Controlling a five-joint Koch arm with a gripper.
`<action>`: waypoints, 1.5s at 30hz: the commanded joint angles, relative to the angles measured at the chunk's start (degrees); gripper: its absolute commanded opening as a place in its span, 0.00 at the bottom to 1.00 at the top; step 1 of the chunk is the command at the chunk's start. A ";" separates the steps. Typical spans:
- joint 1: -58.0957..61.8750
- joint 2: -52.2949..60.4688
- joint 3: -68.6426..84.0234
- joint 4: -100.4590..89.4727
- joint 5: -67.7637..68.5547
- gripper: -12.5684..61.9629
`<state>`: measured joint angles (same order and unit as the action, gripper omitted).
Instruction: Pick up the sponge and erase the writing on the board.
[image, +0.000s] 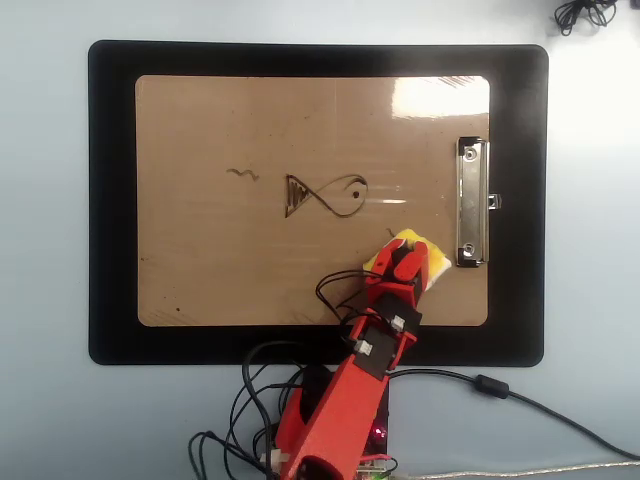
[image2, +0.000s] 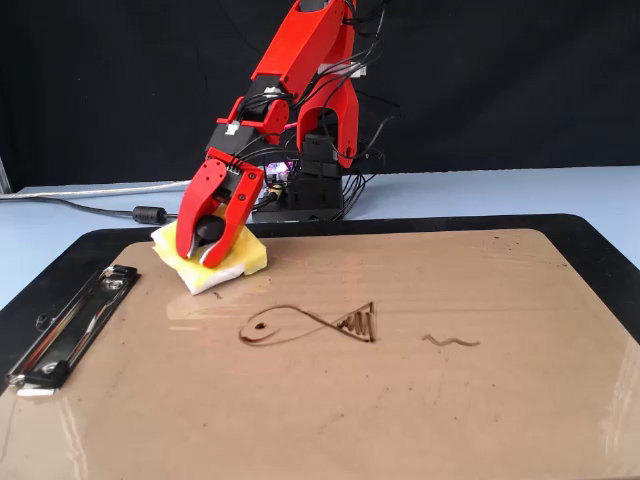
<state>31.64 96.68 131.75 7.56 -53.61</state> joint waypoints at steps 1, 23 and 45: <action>-0.09 -7.73 -6.15 -3.25 -0.62 0.06; -14.24 5.80 8.44 -8.00 -15.03 0.06; -26.46 -26.10 -18.98 -14.41 -21.80 0.06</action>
<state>4.92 75.85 113.91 -5.10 -74.36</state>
